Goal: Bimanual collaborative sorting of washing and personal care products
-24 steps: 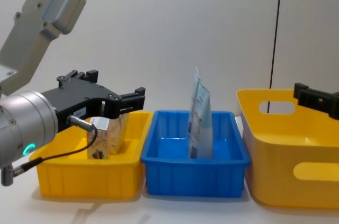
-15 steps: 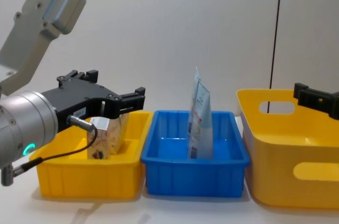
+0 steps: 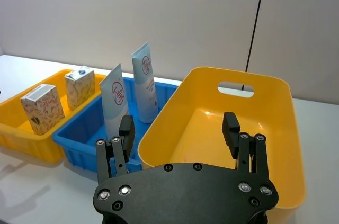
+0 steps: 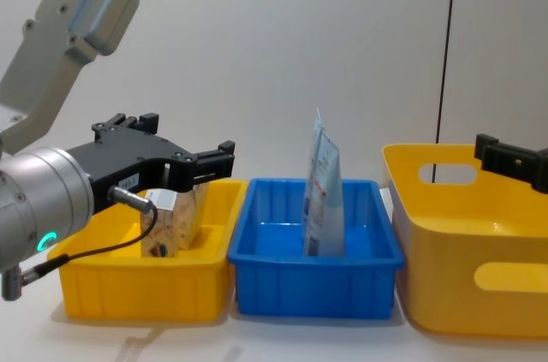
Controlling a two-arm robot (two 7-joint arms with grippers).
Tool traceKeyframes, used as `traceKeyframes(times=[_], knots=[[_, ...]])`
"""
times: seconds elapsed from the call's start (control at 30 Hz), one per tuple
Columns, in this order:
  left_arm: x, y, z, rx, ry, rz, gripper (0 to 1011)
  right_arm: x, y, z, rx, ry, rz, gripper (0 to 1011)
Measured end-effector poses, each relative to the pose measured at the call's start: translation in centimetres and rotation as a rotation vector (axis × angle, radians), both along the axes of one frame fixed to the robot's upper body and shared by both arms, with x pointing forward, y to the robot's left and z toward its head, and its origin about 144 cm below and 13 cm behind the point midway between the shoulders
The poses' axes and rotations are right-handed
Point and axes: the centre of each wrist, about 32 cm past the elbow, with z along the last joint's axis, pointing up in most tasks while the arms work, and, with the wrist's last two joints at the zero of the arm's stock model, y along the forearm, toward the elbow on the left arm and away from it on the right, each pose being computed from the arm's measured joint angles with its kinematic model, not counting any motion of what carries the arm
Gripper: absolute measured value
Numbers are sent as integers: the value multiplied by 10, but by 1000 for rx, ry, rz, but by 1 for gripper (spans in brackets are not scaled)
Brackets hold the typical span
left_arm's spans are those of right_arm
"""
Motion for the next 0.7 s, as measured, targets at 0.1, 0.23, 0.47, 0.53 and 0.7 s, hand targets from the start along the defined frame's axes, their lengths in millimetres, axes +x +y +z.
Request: traceKeyframes(times=[0.1, 0.23, 0.47, 0.53, 0.7], knots=[[0, 0, 0, 0, 0, 0, 1001, 0, 0, 0, 0, 0, 0, 1002], [0, 0, 0, 0, 0, 0, 1001, 0, 0, 0, 0, 0, 0, 1002], [0, 0, 0, 0, 0, 0, 1001, 0, 0, 0, 0, 0, 0, 1002], [0, 0, 0, 0, 0, 0, 1002, 0, 0, 0, 0, 0, 0, 1002], [0, 0, 0, 0, 0, 0, 1001, 0, 0, 0, 0, 0, 0, 1002]])
